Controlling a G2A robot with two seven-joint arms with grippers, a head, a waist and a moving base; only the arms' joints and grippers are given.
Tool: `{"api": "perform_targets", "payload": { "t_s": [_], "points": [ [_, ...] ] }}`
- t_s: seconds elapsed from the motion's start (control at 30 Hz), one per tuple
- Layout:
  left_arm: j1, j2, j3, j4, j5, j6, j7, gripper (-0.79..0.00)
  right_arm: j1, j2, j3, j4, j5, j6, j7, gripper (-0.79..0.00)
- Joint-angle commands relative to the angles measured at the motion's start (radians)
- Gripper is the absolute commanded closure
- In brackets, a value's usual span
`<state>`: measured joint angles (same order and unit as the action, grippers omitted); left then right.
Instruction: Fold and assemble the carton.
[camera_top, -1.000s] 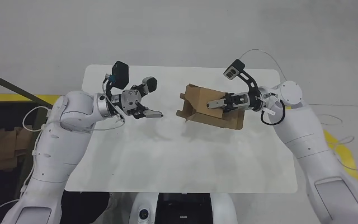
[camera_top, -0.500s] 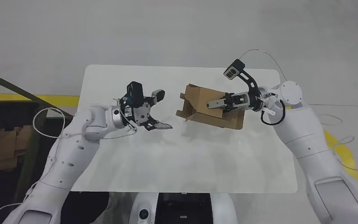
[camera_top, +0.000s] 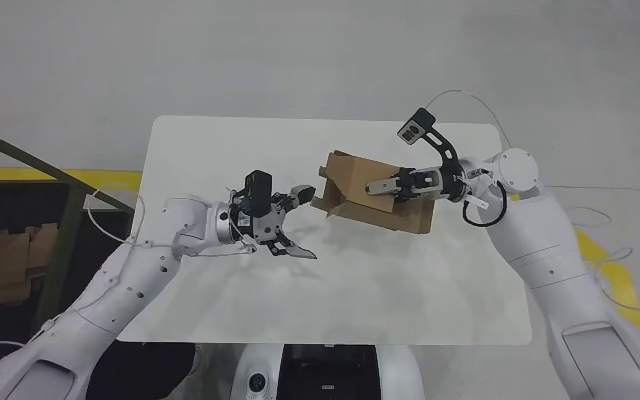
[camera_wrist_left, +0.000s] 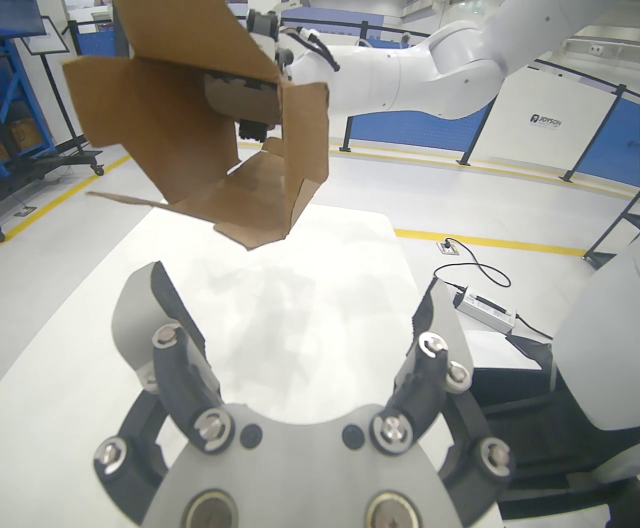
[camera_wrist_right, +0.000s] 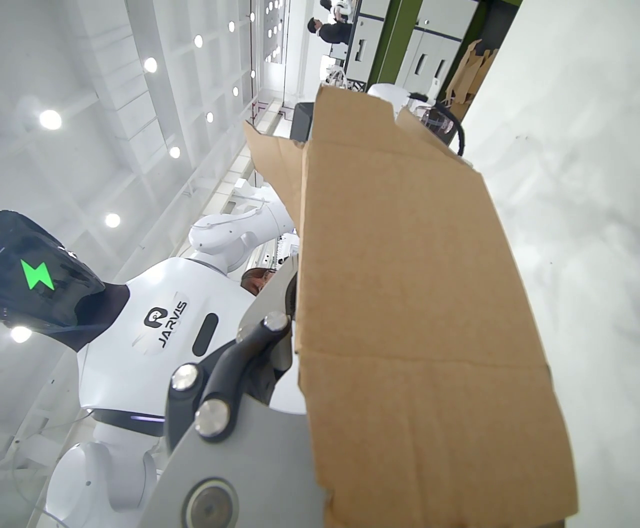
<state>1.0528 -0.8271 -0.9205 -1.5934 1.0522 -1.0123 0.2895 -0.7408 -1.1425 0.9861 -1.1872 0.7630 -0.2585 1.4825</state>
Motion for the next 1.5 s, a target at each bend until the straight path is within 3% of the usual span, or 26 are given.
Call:
{"api": "perform_targets", "payload": {
  "t_s": [0.0,0.37,0.73,1.47],
  "points": [
    [-0.025,0.012,0.036,0.001,0.014,0.0,0.038,-0.785,-0.002,-0.001,0.0,-0.002,0.0,0.001,0.001,0.0],
    [-0.156,0.062,0.222,0.015,0.024,0.0,0.124,-0.785,-0.009,-0.004,0.006,-0.014,-0.005,0.001,0.002,0.0],
    [-0.263,0.093,0.327,0.019,0.005,0.0,0.196,-0.785,-0.01,-0.012,-0.004,-0.024,-0.015,0.004,0.004,0.0],
    [-0.377,0.088,0.447,0.041,-0.042,0.0,0.207,-0.785,-0.023,-0.015,0.0,-0.081,-0.047,0.022,0.01,0.0]
  ]
}}
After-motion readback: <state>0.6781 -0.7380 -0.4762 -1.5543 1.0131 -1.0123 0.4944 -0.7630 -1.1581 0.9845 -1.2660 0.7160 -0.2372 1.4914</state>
